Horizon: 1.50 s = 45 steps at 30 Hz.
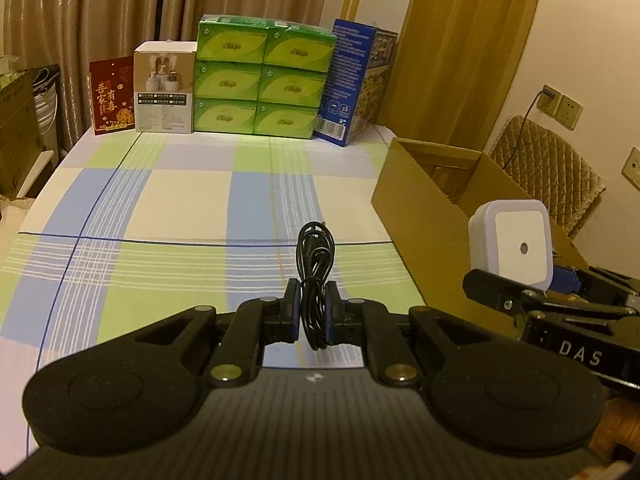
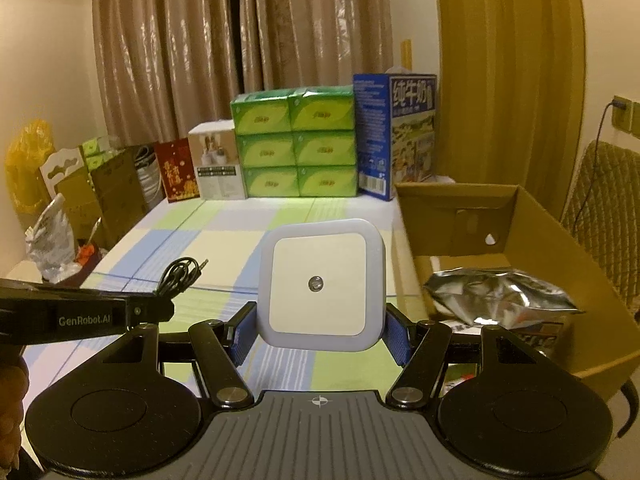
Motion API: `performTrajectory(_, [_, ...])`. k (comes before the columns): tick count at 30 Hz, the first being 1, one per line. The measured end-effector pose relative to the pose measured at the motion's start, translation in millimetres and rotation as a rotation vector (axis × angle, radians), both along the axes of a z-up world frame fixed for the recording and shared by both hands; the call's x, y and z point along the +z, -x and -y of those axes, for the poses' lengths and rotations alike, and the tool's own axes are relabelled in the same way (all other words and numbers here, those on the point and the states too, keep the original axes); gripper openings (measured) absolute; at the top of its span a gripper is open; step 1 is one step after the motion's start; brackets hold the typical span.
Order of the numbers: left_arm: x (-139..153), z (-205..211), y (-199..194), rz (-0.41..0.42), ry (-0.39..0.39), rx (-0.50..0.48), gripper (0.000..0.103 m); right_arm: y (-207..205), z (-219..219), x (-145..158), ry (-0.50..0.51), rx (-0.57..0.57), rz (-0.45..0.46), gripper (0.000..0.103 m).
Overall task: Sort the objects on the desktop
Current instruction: 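Lift the night light and cable and carry both toward the cardboard box, then lower the cable into the box with the left tool while the right lowers the night light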
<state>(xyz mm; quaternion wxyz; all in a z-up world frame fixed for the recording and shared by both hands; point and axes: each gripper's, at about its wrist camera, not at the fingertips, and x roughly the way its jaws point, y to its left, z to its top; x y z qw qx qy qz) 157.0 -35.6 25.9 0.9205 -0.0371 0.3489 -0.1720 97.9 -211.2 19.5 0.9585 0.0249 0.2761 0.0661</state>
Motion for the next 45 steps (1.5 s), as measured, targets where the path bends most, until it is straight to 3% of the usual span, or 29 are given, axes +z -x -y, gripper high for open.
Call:
performTrajectory(29, [27.6,65.3,21.3,0.028,0.006,-0.105,0.008,30.9,83.1,22.0,-0.021,-0.146,0.043,0.062])
performTrajectory(45, [32.8,127.3,15.3,0.024,0.023,-0.209,0.008,36.2,138.0,22.7,-0.036,-0.239,0.039,0.062])
